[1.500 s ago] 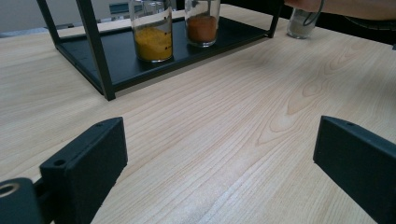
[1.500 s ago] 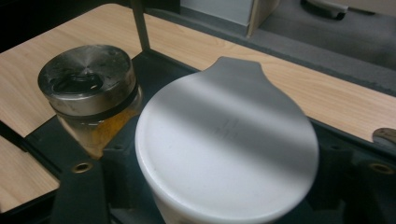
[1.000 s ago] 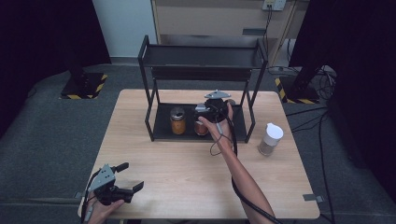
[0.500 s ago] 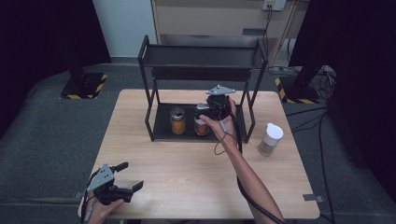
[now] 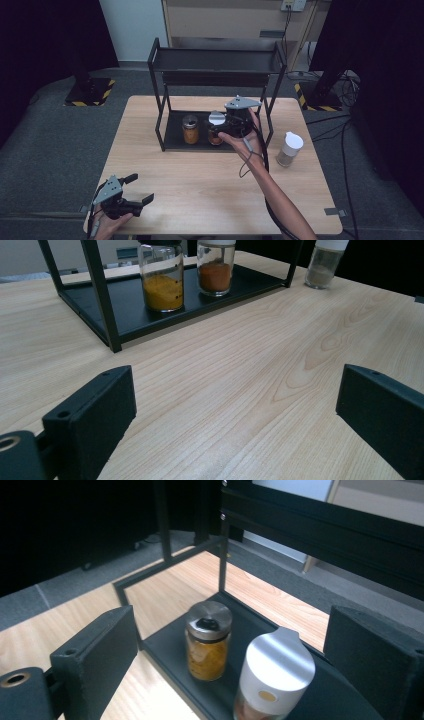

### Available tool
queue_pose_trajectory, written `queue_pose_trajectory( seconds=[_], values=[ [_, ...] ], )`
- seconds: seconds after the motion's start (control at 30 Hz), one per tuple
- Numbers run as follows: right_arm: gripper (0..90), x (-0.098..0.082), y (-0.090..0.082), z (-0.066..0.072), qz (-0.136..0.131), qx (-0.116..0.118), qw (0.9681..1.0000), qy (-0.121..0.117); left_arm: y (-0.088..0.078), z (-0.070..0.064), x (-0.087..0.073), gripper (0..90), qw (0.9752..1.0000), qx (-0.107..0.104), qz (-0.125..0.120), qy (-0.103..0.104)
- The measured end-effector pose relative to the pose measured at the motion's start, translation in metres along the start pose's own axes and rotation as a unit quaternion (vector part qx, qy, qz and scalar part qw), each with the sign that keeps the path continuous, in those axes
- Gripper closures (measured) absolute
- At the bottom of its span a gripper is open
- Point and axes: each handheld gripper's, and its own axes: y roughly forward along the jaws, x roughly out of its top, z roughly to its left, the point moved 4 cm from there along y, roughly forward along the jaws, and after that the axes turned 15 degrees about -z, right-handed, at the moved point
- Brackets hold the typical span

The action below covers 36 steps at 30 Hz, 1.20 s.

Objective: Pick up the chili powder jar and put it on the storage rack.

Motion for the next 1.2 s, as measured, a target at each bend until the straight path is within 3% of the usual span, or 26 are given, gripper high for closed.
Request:
queue_pose_trajectory(
  seconds=[0.63,0.93,1.2],
  values=[
    [6.7,-0.007,-0.047,0.018,-0.017,0.044,0.9989,-0.003,-0.001,0.0,0.0,1.7,1.0,-0.002,-0.001,0.004],
    [6.6,-0.016,-0.071,0.027,-0.023,0.053,0.9983,-0.008,-0.002,-0.001,0.0,1.7,1.0,-0.001,-0.003,0.004],
    [6.1,-0.027,-0.098,0.03,-0.02,0.048,0.9986,-0.01,-0.002,-0.001,0.0,1.7,1.0,-0.001,-0.004,0.004]
  ],
)
